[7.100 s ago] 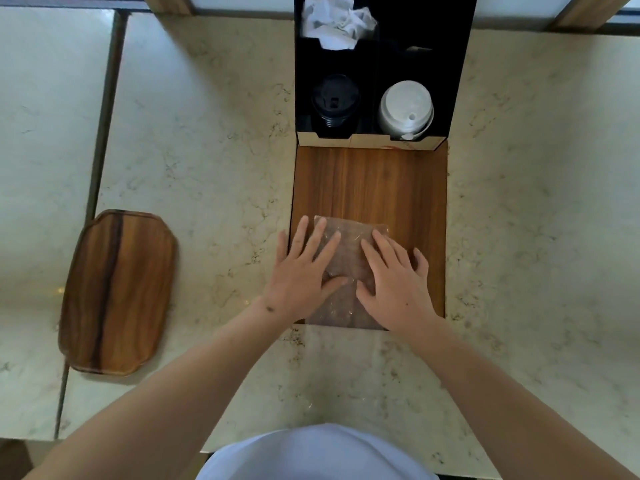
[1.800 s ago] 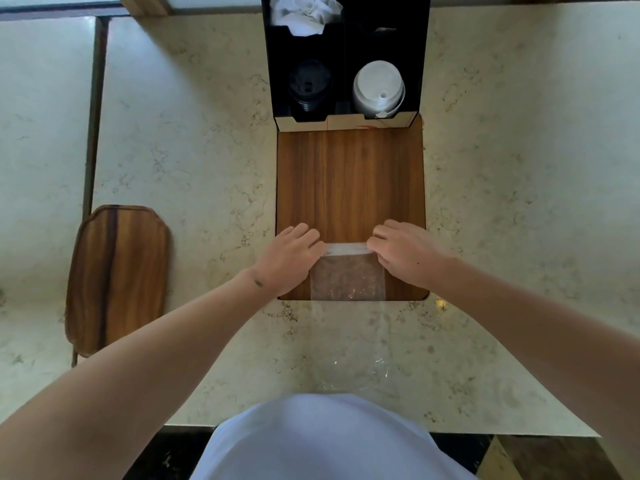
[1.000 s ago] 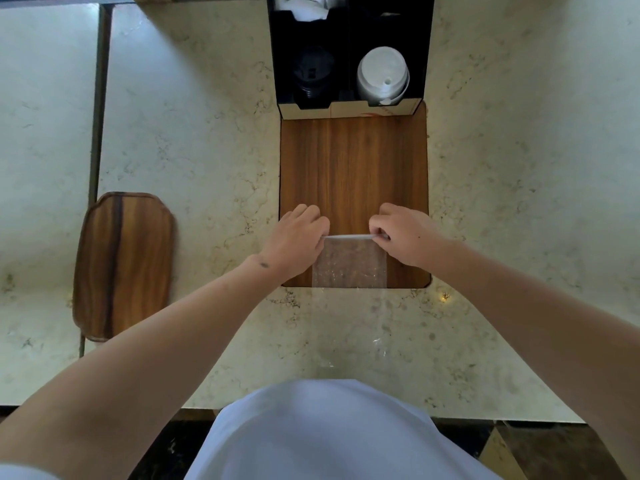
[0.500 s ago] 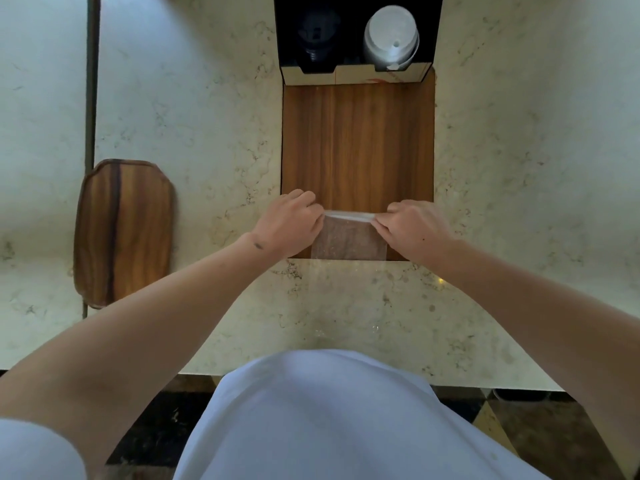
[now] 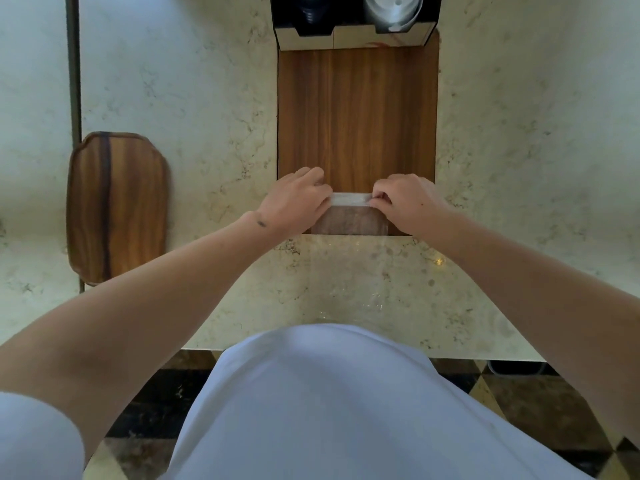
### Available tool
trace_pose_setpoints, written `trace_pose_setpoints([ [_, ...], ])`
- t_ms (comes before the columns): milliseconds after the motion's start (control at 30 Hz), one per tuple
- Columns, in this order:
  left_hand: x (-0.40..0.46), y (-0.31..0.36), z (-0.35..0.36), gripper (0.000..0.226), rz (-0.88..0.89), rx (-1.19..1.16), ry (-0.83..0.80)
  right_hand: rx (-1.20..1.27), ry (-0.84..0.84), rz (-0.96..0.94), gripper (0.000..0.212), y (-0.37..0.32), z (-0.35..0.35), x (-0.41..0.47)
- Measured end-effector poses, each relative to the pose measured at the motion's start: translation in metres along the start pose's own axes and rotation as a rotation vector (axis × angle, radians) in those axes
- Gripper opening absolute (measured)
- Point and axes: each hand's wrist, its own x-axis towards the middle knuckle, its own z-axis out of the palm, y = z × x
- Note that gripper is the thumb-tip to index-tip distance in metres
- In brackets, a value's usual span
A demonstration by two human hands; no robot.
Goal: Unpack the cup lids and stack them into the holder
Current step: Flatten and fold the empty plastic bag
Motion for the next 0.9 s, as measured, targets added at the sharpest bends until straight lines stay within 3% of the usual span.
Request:
trace_pose_setpoints([
  [133,0.008,-0.003,0.003,0.008,-0.104,-0.086,-0.054,0.023,0.010,0.039,0.008,0.004,0.003,0.003],
  [167,0.010,-0.004,0.004,0.013,-0.151,-0.122,-0.055,0.036,0.009,0.059,0.007,0.005,0.005,0.003],
  [267,0.016,-0.007,0.006,0.028,-0.292,-0.229,-0.114,0.079,-0.020,0.112,0.023,0.007,0.006,0.007],
  [333,0.019,-0.008,0.006,0.017,-0.319,-0.246,-0.150,0.059,-0.031,0.102,0.020,0.010,0.006,0.010],
  [433,0.018,-0.009,0.001,0.008,-0.257,-0.211,-0.134,0.001,-0.011,0.060,0.009,0.010,0.003,0.014],
  [667,0.008,-0.008,-0.004,0.012,-0.018,0.037,-0.005,-0.104,0.051,-0.085,0.020,0.003,-0.002,0.005],
  [900,0.001,-0.012,0.002,0.019,-0.019,0.056,-0.087,-0.114,-0.005,-0.111,0.006,-0.006,0.009,-0.003],
])
